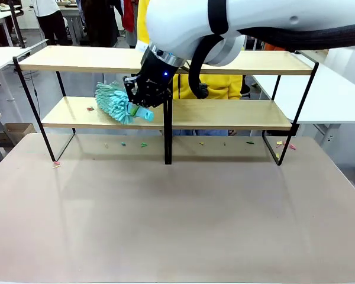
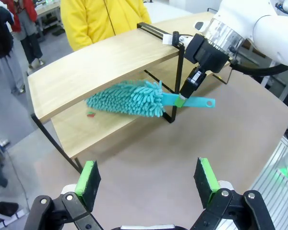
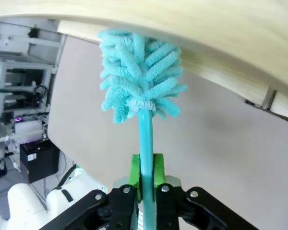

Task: Clean the shelves.
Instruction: Clean another randomly selected level of the Shelf with the Duster.

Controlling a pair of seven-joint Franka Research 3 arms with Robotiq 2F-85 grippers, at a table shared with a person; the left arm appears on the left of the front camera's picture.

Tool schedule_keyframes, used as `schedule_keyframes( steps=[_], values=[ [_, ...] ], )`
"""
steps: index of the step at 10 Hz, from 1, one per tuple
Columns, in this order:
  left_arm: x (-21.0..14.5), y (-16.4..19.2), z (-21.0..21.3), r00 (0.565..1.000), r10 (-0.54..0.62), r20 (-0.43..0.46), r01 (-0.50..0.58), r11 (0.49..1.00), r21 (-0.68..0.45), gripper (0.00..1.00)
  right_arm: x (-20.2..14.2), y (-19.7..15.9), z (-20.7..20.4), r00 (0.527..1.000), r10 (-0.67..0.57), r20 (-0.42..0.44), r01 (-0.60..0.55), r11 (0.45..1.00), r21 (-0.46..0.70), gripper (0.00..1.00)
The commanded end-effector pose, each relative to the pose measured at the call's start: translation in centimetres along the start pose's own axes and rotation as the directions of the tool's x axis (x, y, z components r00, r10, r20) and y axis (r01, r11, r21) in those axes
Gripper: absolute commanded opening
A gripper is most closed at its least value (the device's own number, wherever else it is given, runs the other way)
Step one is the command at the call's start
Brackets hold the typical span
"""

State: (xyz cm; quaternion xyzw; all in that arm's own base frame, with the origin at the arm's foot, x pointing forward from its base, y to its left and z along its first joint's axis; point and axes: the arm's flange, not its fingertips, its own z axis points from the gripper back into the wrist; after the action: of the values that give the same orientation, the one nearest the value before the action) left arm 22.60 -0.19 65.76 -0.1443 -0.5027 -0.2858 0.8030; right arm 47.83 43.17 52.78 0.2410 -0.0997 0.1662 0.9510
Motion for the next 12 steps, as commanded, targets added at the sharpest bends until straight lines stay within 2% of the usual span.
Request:
schedule_keyframes(
  steps=[1,3,4,5,6,8,9,11,12],
  values=[
    [0.0,0.1,0.1,1.000,-0.008,0.007,0.008,1.000,-0.011,1.00,0.5,0.2,0.2,0.995,0.093,-0.034,-0.089,0.991,0.097,0.00],
    [0.0,0.1,0.1,1.000,-0.008,0.007,0.008,1.000,-0.011,1.00,0.1,-0.3,0.0,0.979,0.162,-0.122,-0.144,0.979,0.142,0.00],
    [0.0,0.1,0.1,1.000,-0.008,0.007,0.008,1.000,-0.011,1.00,-1.1,-0.9,1.3,0.913,0.313,-0.261,-0.251,0.936,0.245,0.00],
    [0.0,0.1,0.1,1.000,-0.008,0.007,0.008,1.000,-0.011,1.00,-2.6,-1.3,3.4,0.814,0.505,-0.287,-0.375,0.834,0.405,0.00],
    [0.0,0.1,0.1,1.000,-0.008,0.007,0.008,1.000,-0.011,1.00,-3.6,-1.9,5.0,0.765,0.596,-0.246,-0.443,0.763,0.471,0.00],
    [0.0,0.1,0.1,1.000,-0.008,0.007,0.008,1.000,-0.011,1.00,-4.7,-3.4,6.4,0.746,0.652,-0.136,-0.472,0.661,0.583,0.00],
    [0.0,0.1,0.1,1.000,-0.008,0.007,0.008,1.000,-0.011,1.00,-4.8,-3.7,6.2,0.746,0.654,-0.125,-0.460,0.642,0.613,0.00],
    [0.0,0.1,0.1,1.000,-0.008,0.007,0.008,1.000,-0.011,1.00,-5.2,-4.1,6.6,0.751,0.648,-0.128,-0.458,0.650,0.606,0.00],
    [0.0,0.1,0.1,1.000,-0.008,0.007,0.008,1.000,-0.011,1.00,-6.4,-4.7,8.6,0.728,0.672,-0.136,-0.472,0.635,0.612,0.00]
  ],
)
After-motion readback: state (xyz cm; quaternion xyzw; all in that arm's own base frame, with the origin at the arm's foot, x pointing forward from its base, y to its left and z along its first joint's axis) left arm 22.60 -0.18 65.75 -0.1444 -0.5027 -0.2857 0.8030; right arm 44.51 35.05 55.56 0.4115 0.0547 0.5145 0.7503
